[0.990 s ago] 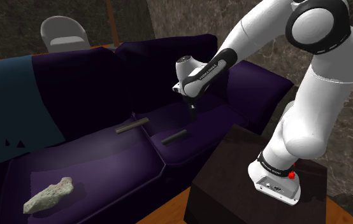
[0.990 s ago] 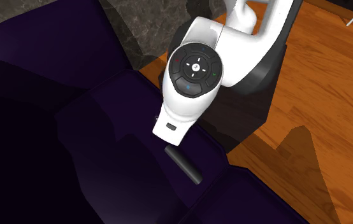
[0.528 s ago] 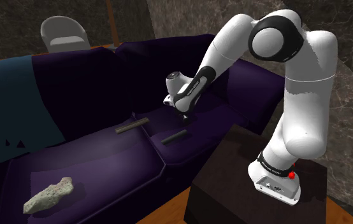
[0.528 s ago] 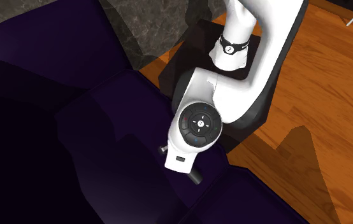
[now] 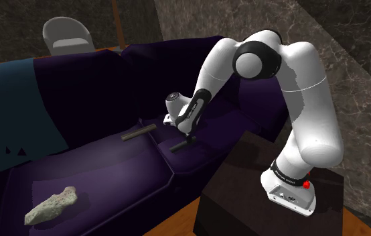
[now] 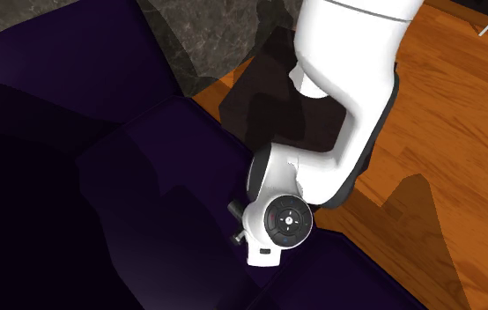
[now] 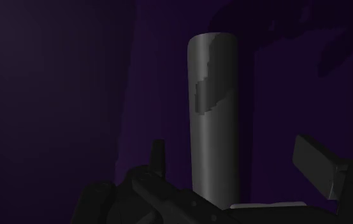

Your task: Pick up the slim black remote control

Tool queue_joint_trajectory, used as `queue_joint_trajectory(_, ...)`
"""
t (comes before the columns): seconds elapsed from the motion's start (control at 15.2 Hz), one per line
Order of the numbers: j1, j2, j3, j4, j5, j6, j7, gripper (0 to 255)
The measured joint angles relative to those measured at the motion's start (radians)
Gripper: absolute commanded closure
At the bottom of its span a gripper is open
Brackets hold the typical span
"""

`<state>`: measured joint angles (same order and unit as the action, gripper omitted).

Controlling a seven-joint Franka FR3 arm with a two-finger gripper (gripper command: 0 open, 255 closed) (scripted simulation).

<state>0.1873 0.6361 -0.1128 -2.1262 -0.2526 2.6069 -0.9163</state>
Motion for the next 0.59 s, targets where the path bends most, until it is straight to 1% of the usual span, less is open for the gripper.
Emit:
queue_joint_trajectory(0.4, 0.001, 0.082, -0.001, 0.035, -0.005, 0.047, 0.007, 0)
queue_joint_trajectory(0.46, 0.001, 0.089, -0.001, 0.038, -0.005, 0.051, 0.008, 255)
queue_joint_trajectory(0.59, 0.000, 0.089, -0.004, 0.047, -0.005, 0.061, 0.010, 255)
